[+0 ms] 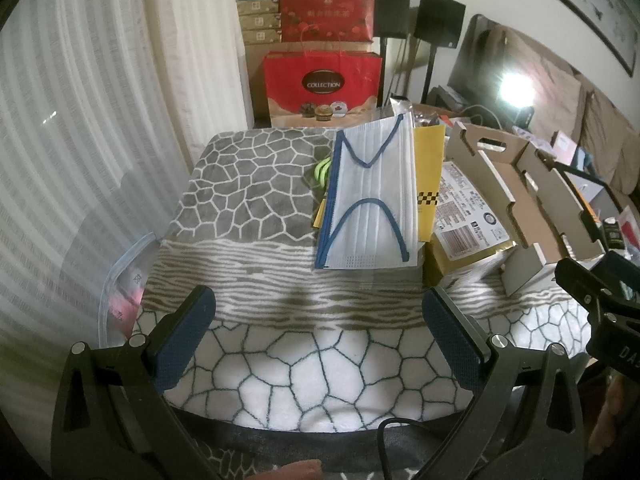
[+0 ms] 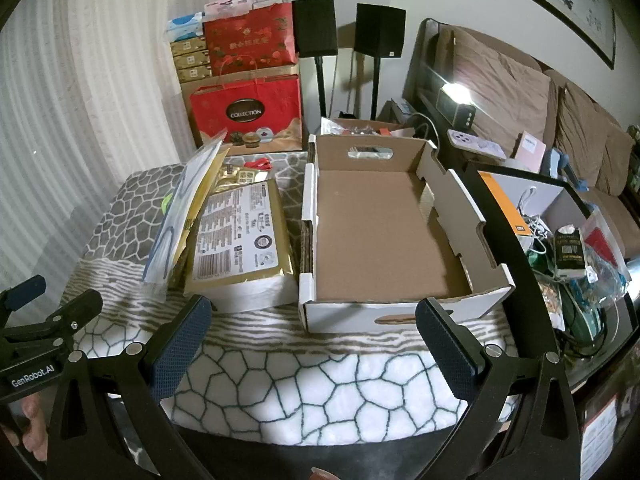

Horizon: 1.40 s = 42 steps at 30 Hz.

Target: Organize objects

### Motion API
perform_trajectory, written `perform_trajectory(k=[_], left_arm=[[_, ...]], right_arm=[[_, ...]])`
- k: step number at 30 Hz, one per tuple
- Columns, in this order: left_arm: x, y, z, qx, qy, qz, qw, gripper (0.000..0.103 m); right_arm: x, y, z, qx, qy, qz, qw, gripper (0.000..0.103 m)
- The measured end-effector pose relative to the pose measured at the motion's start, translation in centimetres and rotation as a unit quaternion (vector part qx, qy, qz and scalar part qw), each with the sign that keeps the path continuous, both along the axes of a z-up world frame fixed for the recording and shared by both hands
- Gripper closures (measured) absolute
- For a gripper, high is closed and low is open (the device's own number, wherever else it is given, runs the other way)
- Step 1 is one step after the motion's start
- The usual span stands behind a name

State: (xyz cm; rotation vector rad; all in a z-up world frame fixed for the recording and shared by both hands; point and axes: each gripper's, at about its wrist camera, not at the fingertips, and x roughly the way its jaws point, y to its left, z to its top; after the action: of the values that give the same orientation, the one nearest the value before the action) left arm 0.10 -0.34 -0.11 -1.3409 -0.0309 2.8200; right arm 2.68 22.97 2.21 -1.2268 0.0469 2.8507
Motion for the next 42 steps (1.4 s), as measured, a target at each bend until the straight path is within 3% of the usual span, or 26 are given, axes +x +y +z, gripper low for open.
perform_trajectory(k=[42], left_arm=[[-1.4,0.4,-0.5,-0.005,0.007,-0.014,0.9999,0.000]], right_arm=[[-0.4,0.0,-0.2,0.004,0.000,0.002,1.000,0.000]])
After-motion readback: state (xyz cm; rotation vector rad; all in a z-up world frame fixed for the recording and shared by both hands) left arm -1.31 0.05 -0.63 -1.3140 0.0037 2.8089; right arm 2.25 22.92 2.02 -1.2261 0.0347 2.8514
